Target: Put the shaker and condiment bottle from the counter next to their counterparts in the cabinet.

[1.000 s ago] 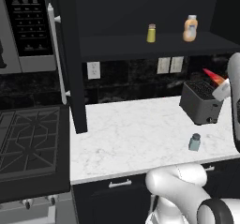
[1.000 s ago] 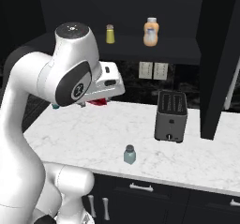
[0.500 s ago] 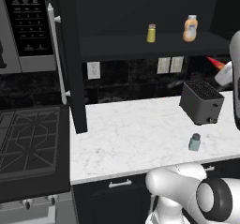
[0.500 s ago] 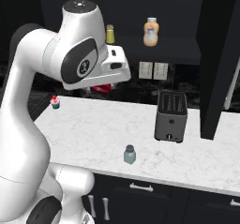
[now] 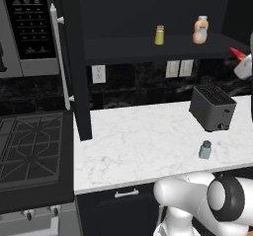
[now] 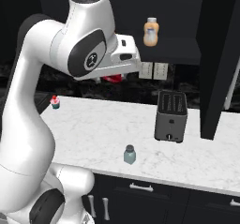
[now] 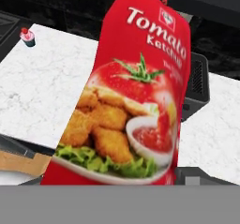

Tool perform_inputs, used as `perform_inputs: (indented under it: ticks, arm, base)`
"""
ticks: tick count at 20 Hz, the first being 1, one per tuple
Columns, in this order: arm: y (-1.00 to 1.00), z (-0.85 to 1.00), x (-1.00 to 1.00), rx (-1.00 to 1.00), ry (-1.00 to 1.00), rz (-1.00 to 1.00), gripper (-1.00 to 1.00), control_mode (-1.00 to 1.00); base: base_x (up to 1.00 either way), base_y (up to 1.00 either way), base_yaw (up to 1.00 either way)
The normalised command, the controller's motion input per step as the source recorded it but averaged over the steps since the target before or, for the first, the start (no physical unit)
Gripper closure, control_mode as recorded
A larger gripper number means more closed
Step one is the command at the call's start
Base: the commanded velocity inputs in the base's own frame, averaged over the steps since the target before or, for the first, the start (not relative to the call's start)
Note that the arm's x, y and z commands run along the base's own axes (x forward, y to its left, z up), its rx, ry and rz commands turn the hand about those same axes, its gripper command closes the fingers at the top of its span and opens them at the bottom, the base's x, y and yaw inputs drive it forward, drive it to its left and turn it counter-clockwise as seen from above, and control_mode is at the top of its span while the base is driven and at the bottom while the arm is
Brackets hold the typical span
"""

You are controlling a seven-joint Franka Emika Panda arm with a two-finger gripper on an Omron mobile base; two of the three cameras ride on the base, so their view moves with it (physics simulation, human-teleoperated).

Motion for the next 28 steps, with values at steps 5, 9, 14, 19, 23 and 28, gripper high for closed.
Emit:
perform_inputs:
  ticks: [5, 9, 14, 19, 23, 28]
  arm:
    - [-0.05, 0.08, 0.21, 0.00, -0.06, -0.03, 1.00, -1.00]
    - [0.00, 0.00, 0.32, 0.00, -0.11, 0.00, 1.00, -1.00]
    - [-0.01, 0.00, 0.23, 0.00, -0.19, -0.01, 1.00, -1.00]
    - [-0.06, 0.00, 0.00, 0.00, -0.15, -0.04, 1.00, -1.00]
    - [-0.05, 0.00, 0.01, 0.00, -0.06, -0.07, 1.00, -1.00]
    - [0.00, 0.01, 0.23, 0.00, 0.00, -0.02, 1.00, -1.00]
  base:
    - [0.00, 0.00, 0.00]
    - [0.00, 0.00, 0.00]
    - [0.00, 0.00, 0.00]
    - [0.00, 0.00, 0.00]
    - [0.00, 0.00, 0.00]
    - [0.00, 0.00, 0.00]
